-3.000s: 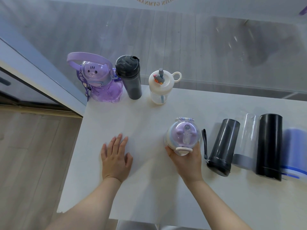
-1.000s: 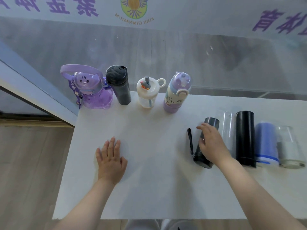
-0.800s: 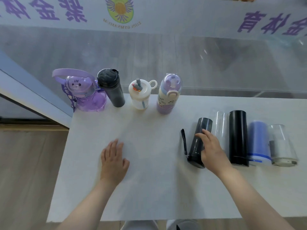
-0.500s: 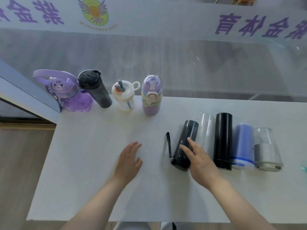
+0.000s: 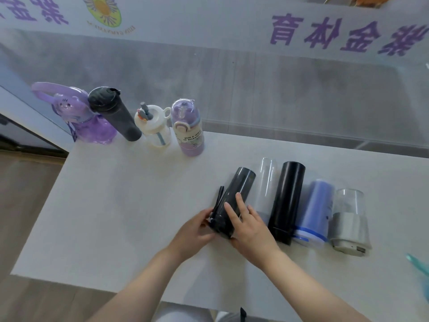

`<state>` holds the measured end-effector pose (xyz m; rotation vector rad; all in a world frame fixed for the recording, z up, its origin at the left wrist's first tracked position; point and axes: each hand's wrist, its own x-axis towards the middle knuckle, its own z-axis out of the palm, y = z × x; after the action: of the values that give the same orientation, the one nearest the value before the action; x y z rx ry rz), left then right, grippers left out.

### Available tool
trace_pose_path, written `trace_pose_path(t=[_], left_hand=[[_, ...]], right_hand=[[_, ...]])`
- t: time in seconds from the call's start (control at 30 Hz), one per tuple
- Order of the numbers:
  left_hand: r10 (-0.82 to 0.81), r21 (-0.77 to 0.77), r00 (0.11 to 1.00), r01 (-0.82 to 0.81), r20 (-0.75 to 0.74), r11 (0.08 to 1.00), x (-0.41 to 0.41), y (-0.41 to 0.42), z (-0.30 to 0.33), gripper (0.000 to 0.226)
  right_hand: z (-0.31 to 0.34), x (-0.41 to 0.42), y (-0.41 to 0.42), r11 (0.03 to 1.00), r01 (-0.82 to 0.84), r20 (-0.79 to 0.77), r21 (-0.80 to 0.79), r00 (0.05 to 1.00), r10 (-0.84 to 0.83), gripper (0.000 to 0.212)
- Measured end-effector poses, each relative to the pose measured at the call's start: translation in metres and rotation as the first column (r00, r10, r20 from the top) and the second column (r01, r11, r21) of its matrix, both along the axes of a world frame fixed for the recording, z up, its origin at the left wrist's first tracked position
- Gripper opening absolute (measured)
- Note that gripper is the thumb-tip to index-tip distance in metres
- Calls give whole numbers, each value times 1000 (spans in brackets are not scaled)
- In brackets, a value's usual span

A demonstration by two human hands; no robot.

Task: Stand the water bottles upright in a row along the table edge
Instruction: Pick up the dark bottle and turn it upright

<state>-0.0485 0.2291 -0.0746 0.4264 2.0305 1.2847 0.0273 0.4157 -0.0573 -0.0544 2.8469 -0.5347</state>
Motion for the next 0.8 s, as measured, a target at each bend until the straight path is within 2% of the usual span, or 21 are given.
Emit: trace_pose_path(t=[0.2,0.33,0.43,0.57,0.73,0.8], left_hand=[[119,60,990,-124,80,990,10,8,11,44],[232,113,968,-243,99,963,13,10,27,51],[250,156,967,-255,52,954,10,9,40,50],[205,200,978,-196,-26,960,2,14,66,46],[160,178,986,-151,-40,972,-9,25,82,43],[171,154,984,-162,-47,975,-13,30,83,39]], right_hand=[[9,3,9,996,3,25,-84,1000,0,99],[23,10,16,956,93,58,-280,995,-80,96],[40,10,17,880,183,114,-438,983,-147,97],[56,7,15,776,273,146,-569,962,-231,97],[65,0,14,548,375,254,-748,924,-284,67],[62,-2,15,527,407,293,-746,911,-289,73]])
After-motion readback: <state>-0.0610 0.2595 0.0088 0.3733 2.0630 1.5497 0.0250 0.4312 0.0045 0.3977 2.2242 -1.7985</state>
